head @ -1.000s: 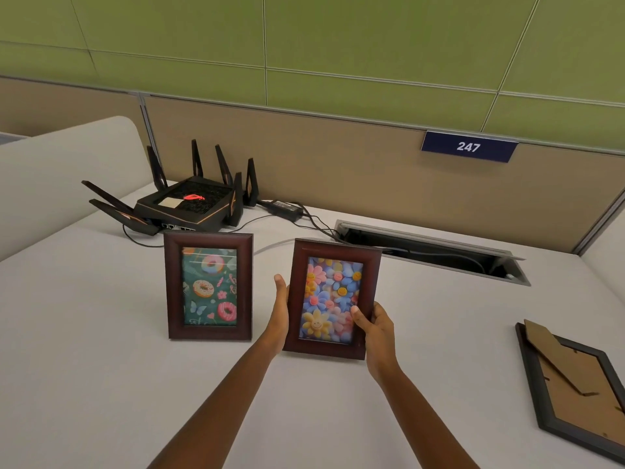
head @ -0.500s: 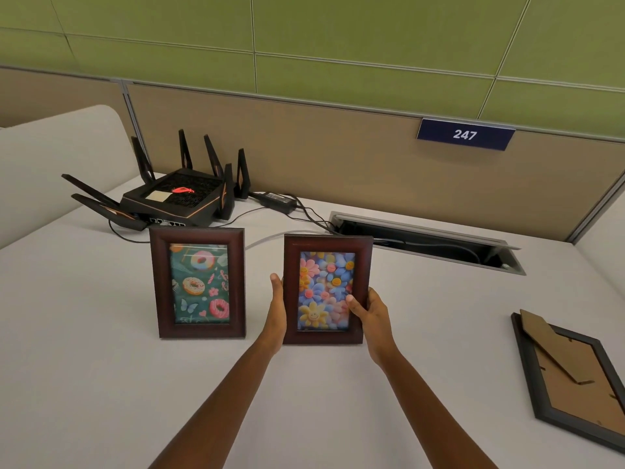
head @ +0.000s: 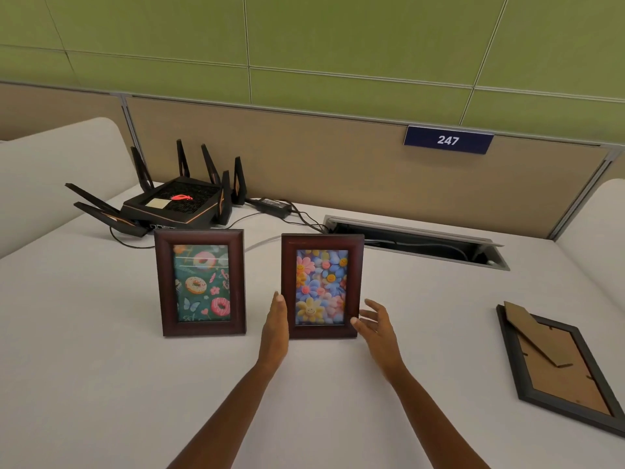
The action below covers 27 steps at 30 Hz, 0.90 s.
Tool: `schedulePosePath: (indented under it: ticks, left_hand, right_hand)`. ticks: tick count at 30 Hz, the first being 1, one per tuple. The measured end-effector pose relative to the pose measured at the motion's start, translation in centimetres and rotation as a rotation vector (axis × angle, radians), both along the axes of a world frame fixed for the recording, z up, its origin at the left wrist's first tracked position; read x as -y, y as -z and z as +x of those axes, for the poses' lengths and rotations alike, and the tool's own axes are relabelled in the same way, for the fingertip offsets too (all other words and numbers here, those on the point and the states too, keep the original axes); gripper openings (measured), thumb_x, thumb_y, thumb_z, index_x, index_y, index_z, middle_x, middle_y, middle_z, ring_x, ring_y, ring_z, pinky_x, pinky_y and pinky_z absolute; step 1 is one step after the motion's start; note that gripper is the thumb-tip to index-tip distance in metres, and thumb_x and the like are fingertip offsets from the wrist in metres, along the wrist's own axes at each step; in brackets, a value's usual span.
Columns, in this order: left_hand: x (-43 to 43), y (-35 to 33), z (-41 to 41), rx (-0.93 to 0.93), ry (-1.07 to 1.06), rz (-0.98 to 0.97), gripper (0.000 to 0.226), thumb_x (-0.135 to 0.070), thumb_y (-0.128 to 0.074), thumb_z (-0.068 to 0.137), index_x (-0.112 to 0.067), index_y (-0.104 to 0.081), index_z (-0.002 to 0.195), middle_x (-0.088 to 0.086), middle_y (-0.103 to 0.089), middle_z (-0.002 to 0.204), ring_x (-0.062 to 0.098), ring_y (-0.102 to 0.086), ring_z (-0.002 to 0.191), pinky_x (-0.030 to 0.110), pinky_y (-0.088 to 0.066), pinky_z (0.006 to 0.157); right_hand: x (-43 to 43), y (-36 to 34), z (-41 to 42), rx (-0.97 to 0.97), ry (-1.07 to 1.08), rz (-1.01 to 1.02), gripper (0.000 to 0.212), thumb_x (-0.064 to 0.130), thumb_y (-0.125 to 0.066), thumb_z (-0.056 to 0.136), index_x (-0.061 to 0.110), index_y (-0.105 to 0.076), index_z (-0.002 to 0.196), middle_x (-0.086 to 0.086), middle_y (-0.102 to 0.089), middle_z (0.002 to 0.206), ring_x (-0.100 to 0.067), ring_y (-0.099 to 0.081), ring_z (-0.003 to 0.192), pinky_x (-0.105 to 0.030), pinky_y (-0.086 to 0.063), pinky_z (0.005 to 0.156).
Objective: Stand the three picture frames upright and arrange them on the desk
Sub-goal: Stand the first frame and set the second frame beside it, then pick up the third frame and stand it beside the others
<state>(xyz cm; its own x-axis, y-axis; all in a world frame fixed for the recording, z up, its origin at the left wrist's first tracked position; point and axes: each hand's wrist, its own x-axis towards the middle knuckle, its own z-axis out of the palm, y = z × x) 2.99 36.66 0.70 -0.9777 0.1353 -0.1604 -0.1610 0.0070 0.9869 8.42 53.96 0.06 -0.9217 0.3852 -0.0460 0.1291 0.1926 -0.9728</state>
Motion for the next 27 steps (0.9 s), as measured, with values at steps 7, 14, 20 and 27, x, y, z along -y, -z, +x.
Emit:
schedulePosePath:
  ticks: [7,14,20,27]
  left_hand:
    - [0.6,1.1,3.2,-0.096,-0.095,-0.365,0.054,-0.035,-0.027,0.098,-0.010,-0.020,0.145,0.010,-0.026,0.154,0.025,-0.025,0.142,0.037,-0.023,0.116]
    - [0.6,2.5,6.1,-0.222,-0.078,-0.930,0.064,-0.043,-0.030,0.096,-0.006,-0.015,0.146,0.011,-0.017,0.157,0.025,-0.015,0.145,0.035,-0.013,0.119]
    - [-0.2,3.1,8.3,-0.277,0.042,-1.207,0.069,-0.047,-0.023,0.095,-0.004,-0.006,0.146,0.013,-0.009,0.158,0.025,-0.008,0.146,0.037,-0.006,0.120]
    - [-3.0,3.4,10.9,-0.394,0.219,-1.224,0.067,-0.045,-0.020,0.096,-0.004,-0.005,0.146,0.015,-0.005,0.158,0.028,-0.005,0.146,0.037,-0.004,0.120]
  right_hand:
    - [-0.4,1.1,3.0,0.033,0.069,0.351,0.040,0.018,-0.048,0.092,0.009,-0.041,0.131,-0.014,-0.045,0.138,-0.026,-0.043,0.126,-0.034,-0.033,0.107]
    - [-0.6,2.4,5.1,0.186,-0.010,0.693,0.048,0.027,-0.037,0.096,0.009,-0.029,0.140,-0.009,-0.030,0.150,-0.022,-0.024,0.140,-0.031,-0.016,0.116]
    - [-0.9,3.0,6.3,0.252,-0.044,0.880,0.051,0.032,-0.029,0.097,0.010,-0.020,0.143,-0.006,-0.021,0.154,-0.020,-0.016,0.143,-0.034,-0.007,0.118]
    - [-1.7,3.2,7.6,0.302,-0.022,0.935,0.053,0.035,-0.026,0.097,0.012,-0.017,0.144,-0.007,-0.016,0.156,-0.020,-0.013,0.144,-0.034,-0.006,0.118]
